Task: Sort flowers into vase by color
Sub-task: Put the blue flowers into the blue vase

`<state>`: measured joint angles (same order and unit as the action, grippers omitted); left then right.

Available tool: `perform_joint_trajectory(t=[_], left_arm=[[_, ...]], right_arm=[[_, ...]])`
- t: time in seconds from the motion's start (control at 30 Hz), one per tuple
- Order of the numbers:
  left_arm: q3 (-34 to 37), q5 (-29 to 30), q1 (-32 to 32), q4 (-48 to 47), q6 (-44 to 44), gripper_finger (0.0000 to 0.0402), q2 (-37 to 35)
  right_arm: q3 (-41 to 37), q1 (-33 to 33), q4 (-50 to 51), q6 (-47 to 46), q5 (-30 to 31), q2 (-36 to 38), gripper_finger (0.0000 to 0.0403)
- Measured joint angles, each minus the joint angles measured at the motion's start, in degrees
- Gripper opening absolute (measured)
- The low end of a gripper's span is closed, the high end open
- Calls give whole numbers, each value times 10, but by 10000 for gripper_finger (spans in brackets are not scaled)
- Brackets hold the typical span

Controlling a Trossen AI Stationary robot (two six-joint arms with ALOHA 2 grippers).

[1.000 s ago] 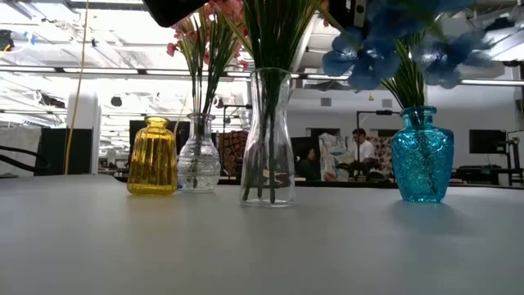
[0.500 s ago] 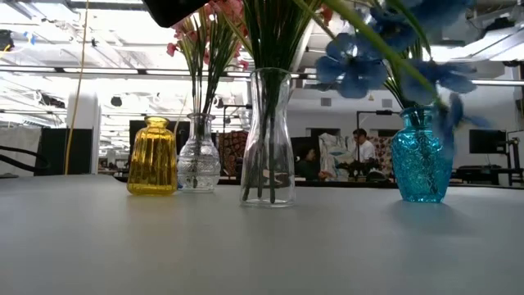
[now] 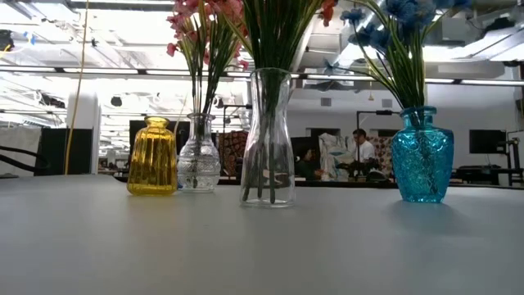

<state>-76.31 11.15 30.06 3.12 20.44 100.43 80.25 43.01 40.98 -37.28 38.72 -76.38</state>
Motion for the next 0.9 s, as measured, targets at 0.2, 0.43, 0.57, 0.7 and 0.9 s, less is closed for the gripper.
perform_joint_trajectory(t=[0.2, 0.43, 0.57, 0.7, 0.9], left_arm=[[0, 0, -24, 120, -48, 9, 0], [0, 1, -50, 220, -91, 9, -1], [0, 2, -67, 267, -107, 9, -1], [0, 2, -83, 304, -118, 9, -1], [0, 2, -96, 311, -118, 9, -1]], right_arm=[[0, 61, 106, -28, 115, 54, 209], [-114, 128, 170, -227, 247, 101, 209], [-232, 131, 22, -252, 257, 115, 209], [-312, 131, -243, -93, 258, 113, 209], [-355, 105, -611, 236, 247, 92, 209]])
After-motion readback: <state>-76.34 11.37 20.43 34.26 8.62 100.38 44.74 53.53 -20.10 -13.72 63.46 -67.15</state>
